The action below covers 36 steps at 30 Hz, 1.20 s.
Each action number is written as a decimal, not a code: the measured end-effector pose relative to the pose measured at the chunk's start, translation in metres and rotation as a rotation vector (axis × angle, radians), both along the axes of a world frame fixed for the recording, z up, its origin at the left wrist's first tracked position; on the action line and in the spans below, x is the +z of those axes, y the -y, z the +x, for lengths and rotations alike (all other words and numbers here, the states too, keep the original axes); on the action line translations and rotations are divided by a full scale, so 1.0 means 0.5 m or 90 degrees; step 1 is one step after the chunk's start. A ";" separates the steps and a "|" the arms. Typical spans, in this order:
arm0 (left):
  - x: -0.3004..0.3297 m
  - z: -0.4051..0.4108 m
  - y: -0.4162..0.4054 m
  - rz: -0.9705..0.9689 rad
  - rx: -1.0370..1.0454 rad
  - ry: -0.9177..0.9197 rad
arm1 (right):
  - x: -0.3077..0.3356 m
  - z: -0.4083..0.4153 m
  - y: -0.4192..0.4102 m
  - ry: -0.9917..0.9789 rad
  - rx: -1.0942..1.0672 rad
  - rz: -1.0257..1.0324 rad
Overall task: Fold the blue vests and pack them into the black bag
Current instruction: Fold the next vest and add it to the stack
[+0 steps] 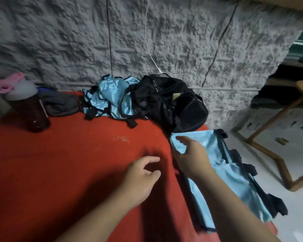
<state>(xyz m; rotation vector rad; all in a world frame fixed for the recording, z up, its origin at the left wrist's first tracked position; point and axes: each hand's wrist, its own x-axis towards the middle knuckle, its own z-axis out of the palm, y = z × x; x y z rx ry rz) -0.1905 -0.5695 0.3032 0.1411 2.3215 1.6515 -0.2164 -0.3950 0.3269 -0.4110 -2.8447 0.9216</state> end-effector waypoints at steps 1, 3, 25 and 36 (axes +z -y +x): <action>0.005 -0.014 0.027 -0.050 0.015 -0.040 | -0.007 -0.012 0.035 -0.002 0.028 0.010; 0.015 -0.042 0.092 -0.152 0.048 -0.125 | -0.022 -0.038 0.105 -0.001 0.080 0.027; 0.041 -0.177 0.326 -0.142 0.283 -0.138 | -0.111 -0.551 0.416 0.176 0.208 0.344; 0.045 -0.170 0.313 -0.158 0.264 -0.118 | -0.147 -0.410 0.432 0.033 0.250 0.353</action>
